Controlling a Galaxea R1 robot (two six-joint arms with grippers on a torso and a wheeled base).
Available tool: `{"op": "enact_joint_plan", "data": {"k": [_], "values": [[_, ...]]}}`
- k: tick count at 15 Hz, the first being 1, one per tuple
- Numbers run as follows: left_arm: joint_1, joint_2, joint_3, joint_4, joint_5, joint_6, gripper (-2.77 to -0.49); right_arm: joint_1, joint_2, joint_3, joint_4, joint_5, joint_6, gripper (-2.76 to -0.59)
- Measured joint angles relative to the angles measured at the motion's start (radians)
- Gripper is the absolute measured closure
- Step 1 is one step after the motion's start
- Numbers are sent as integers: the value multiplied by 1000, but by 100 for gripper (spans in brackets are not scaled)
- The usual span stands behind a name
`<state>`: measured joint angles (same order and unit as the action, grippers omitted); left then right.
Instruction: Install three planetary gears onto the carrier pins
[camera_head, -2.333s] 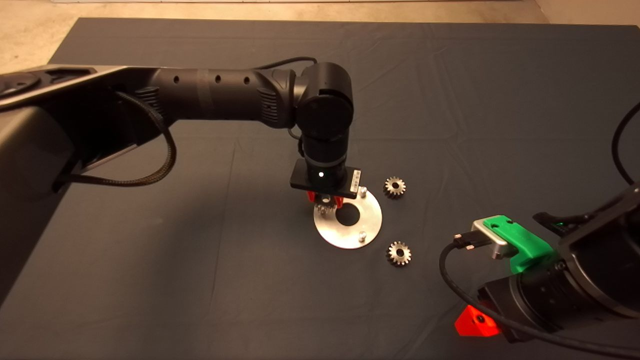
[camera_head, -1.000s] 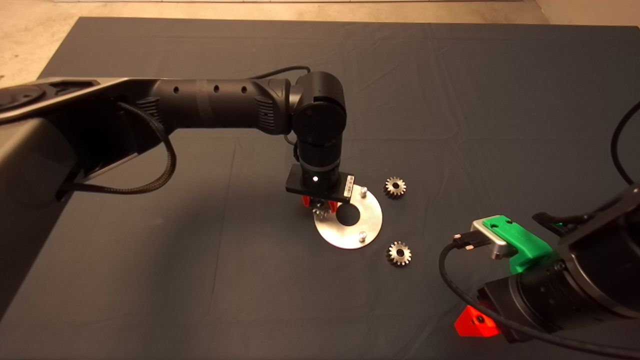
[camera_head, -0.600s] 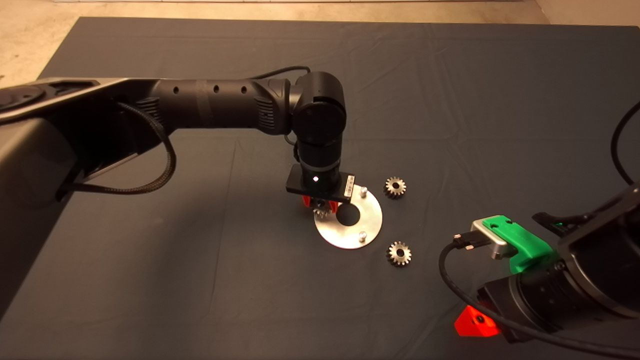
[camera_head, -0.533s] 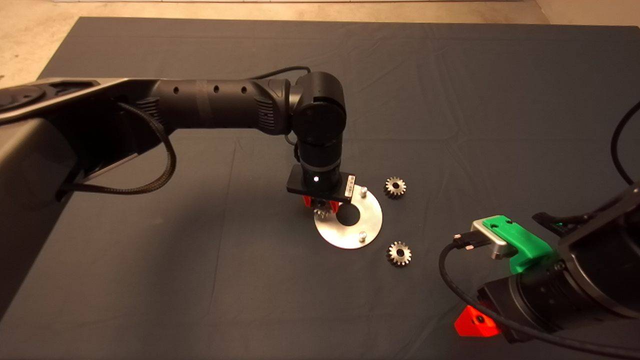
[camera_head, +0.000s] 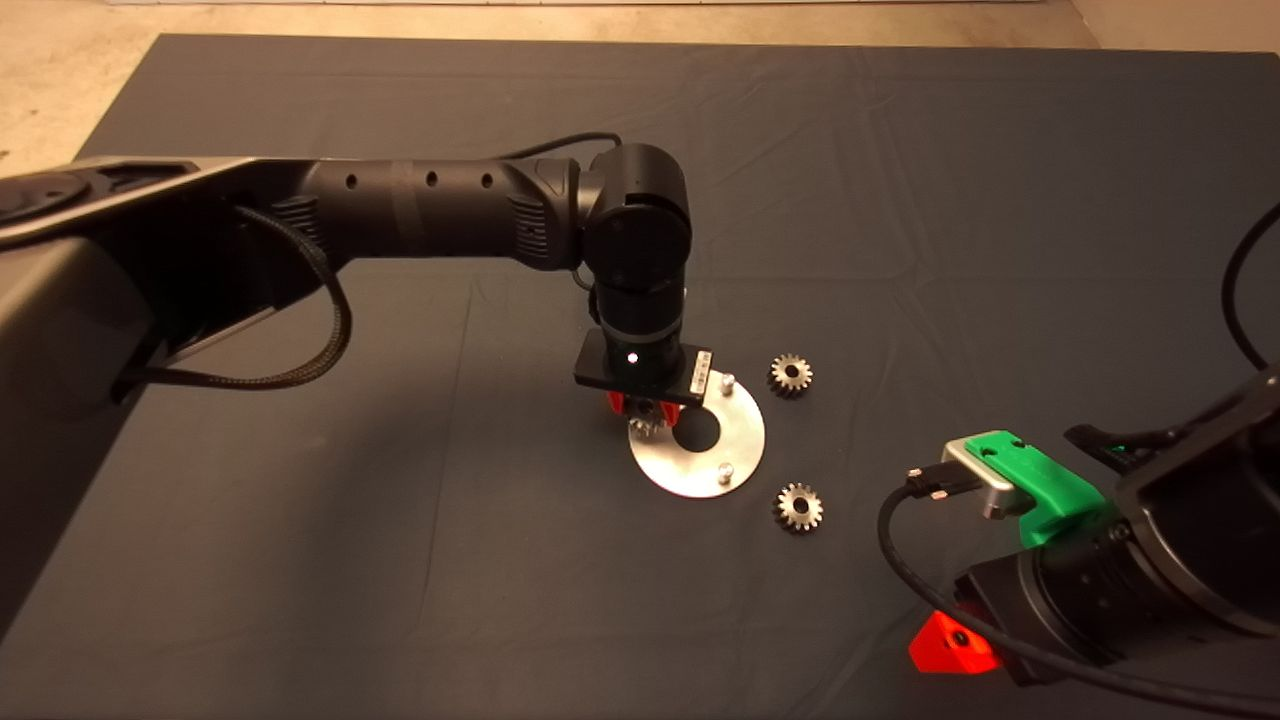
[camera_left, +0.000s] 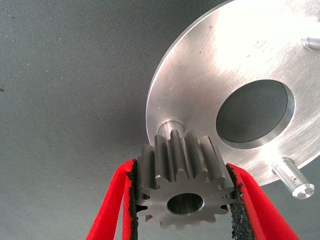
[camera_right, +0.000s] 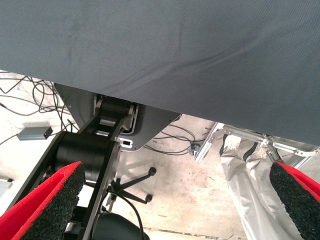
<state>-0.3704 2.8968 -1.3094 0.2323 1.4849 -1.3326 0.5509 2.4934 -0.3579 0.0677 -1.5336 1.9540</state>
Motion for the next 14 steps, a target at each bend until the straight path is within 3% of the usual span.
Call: {"op": "enact_joint_plan", "data": {"k": [7, 14], "values": [[0, -2, 0, 0, -1, 38, -89, 0, 0, 0, 0, 0, 0, -275], [0, -2, 0, 0, -1, 41, -89, 0, 0, 0, 0, 0, 0, -275]]}}
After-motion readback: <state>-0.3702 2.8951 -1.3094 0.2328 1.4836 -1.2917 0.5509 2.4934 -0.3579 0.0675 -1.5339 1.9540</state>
